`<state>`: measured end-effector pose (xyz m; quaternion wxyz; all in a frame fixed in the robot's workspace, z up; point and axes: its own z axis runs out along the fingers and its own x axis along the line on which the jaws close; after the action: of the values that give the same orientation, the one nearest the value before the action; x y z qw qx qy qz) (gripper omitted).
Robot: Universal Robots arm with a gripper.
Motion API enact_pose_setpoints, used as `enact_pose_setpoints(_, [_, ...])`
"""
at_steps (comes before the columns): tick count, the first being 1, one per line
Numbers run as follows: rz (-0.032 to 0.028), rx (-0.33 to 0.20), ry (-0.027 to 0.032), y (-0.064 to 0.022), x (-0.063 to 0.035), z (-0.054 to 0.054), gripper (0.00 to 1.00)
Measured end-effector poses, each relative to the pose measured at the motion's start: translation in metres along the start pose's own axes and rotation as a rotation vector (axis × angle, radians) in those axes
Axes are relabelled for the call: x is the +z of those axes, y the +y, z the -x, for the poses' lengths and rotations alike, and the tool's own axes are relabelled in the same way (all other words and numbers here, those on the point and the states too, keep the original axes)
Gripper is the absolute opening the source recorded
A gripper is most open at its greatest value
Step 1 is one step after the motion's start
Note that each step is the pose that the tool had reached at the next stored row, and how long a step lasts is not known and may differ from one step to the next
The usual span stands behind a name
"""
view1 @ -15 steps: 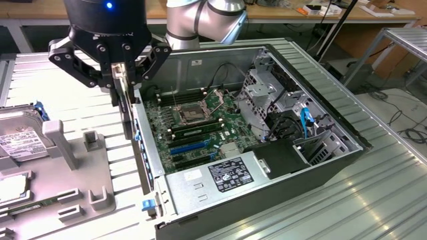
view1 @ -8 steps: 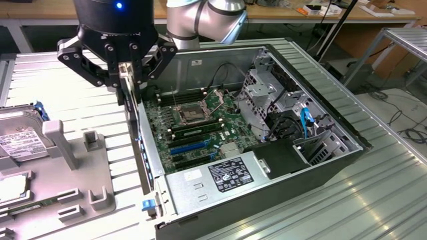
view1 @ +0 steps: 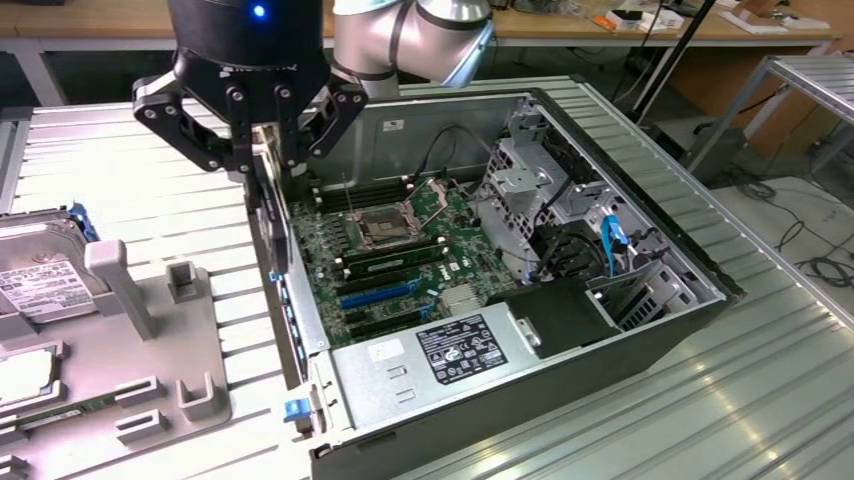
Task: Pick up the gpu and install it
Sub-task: 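Pick up the gpu and move the gpu toward the slot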
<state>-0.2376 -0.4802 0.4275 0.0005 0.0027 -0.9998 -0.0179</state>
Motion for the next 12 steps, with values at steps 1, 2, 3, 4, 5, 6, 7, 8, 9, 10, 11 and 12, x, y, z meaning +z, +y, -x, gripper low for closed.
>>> enact_pose_setpoints(1, [-0.0001,0.000,0.0002,0.0000,0.0000,0.001,0.27])
enact_pose_setpoints(2, [-0.0002,0.000,0.0005,0.0000,-0.0001,0.003,0.27])
enact_pose_setpoints(3, [0.0000,0.000,0.0005,0.0000,0.0000,0.003,0.27])
enact_pose_setpoints(4, [-0.0001,0.000,0.0008,0.0000,0.0000,0.005,0.27])
enact_pose_setpoints(5, [-0.0001,0.000,0.0012,0.0000,-0.0001,0.008,0.27])
enact_pose_setpoints(6, [-0.0001,0.000,0.0014,0.0000,-0.0001,0.009,0.27])
enact_pose_setpoints(7, [-0.0001,0.000,0.0015,0.0000,-0.0001,0.010,0.27])
enact_pose_setpoints(8, [0.0000,0.000,0.0016,-0.0001,0.0000,0.011,0.27])
enact_pose_setpoints(9, [0.0000,0.000,0.0017,-0.0001,0.0000,0.012,0.27])
enact_pose_setpoints(10, [-0.0001,0.000,0.0019,0.0000,-0.0001,0.013,0.27])
enact_pose_setpoints(11, [0.0000,0.000,0.0019,-0.0001,0.0000,0.014,0.27])
enact_pose_setpoints(12, [-0.0001,0.000,0.0021,-0.0001,-0.0001,0.015,0.27])
